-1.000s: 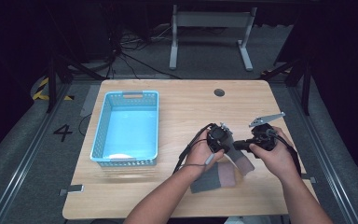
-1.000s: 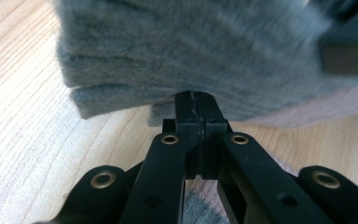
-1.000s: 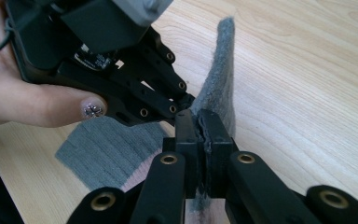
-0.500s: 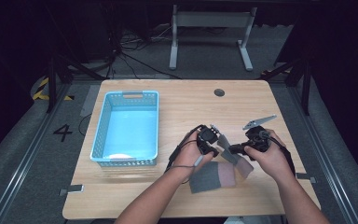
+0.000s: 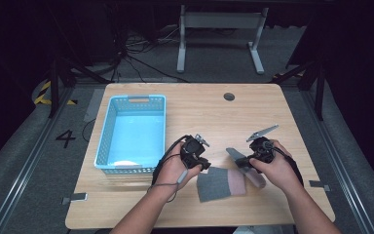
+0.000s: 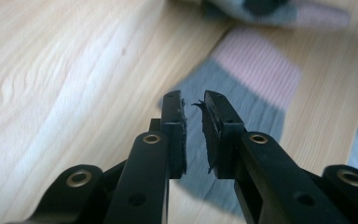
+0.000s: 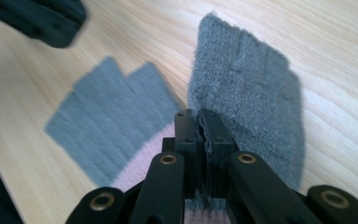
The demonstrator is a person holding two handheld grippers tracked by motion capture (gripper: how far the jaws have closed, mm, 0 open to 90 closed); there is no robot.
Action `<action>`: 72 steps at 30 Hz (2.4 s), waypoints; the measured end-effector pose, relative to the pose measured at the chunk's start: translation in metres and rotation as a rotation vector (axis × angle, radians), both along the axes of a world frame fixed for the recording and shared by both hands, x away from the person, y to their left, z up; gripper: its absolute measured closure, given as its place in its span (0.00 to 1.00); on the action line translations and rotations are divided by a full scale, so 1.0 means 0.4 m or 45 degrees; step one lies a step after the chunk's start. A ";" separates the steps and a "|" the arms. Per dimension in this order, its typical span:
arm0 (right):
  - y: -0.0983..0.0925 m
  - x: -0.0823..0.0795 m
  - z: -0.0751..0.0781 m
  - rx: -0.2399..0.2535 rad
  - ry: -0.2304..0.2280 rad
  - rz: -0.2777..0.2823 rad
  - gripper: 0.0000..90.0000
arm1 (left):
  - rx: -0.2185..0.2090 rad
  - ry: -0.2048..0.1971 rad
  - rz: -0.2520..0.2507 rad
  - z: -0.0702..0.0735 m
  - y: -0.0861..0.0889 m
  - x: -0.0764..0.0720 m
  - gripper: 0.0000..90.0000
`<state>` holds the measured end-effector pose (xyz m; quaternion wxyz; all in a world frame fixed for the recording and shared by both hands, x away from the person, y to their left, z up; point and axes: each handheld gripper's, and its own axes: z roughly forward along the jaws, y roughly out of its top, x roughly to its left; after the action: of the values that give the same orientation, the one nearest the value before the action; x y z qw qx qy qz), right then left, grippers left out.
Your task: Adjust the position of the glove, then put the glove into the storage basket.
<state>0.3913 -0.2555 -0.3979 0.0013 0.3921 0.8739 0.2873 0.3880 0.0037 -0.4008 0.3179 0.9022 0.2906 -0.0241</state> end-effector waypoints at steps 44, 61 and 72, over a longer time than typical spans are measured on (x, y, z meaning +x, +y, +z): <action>-0.156 -0.009 0.052 0.043 -0.132 -0.391 0.69 | -0.034 -0.046 0.088 0.047 0.098 -0.013 0.75; -0.164 -0.004 0.008 -0.078 0.023 -0.500 0.59 | -0.034 -0.060 0.115 0.063 0.125 -0.009 0.74; -0.139 0.003 -0.033 -0.190 0.118 -0.474 0.58 | -0.038 -0.061 0.123 0.059 0.132 -0.004 0.73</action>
<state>0.3924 -0.3112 -0.4113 0.0434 0.5585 0.8043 0.1981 0.3865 0.0566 -0.3773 0.3389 0.8826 0.3258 0.0085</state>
